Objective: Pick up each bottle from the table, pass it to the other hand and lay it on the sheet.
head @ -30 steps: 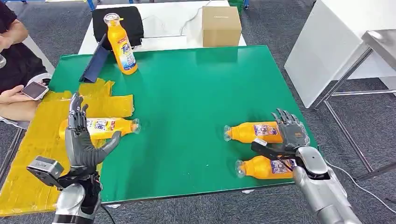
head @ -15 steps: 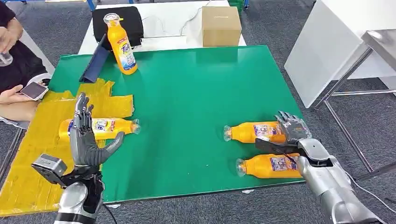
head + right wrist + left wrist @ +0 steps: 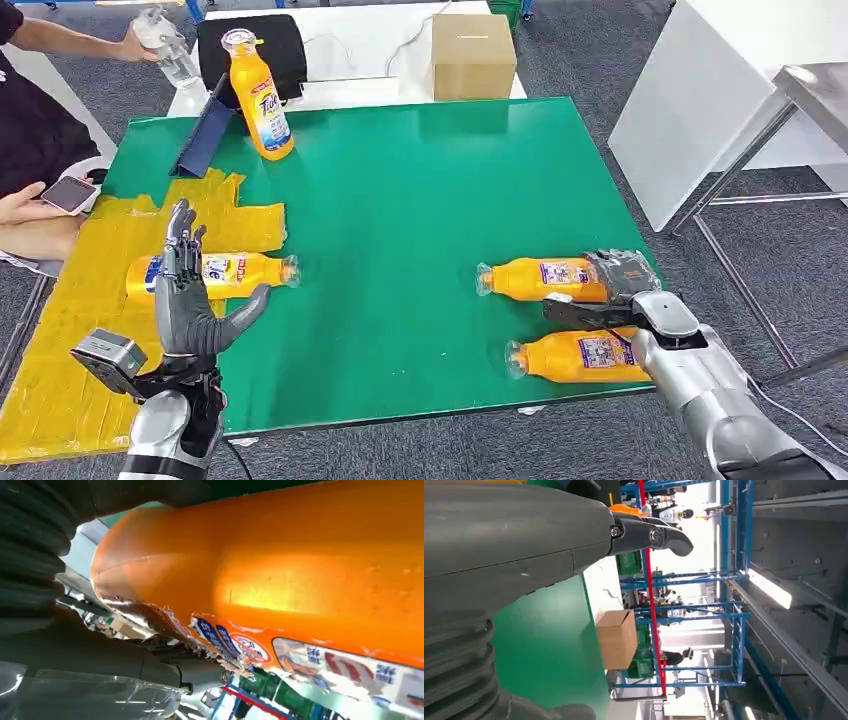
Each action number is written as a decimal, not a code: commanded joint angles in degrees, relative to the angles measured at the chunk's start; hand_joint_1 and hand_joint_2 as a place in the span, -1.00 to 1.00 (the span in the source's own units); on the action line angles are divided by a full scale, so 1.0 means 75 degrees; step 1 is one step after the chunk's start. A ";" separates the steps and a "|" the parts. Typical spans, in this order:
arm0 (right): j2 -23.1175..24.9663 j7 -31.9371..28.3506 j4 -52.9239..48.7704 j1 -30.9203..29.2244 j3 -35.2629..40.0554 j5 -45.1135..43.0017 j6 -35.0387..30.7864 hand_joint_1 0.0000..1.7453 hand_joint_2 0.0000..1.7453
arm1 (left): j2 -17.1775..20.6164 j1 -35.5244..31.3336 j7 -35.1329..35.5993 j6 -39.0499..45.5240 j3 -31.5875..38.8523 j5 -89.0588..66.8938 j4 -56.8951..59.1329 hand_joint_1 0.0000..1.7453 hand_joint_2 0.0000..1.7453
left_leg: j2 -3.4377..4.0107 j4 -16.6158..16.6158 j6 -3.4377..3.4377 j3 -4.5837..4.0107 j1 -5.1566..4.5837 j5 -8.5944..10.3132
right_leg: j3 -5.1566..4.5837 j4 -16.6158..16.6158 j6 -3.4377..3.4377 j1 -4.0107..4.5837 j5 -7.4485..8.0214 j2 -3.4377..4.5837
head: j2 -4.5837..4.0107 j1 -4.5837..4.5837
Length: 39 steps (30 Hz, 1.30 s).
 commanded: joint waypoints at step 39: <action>0.3903 -0.1637 -0.2206 0.1255 -0.1012 -0.6740 0.0143 1.00 1.00 | 0.0567 -0.1416 0.1422 -0.1351 -0.2253 -0.0839 0.1481 -1.00 1.00 | 0.0031 -0.0002 -0.0016 0.0038 0.0011 -0.0019 | 0.0029 0.0001 -0.0021 0.0010 -0.0012 0.0016 | 0.0000 0.0003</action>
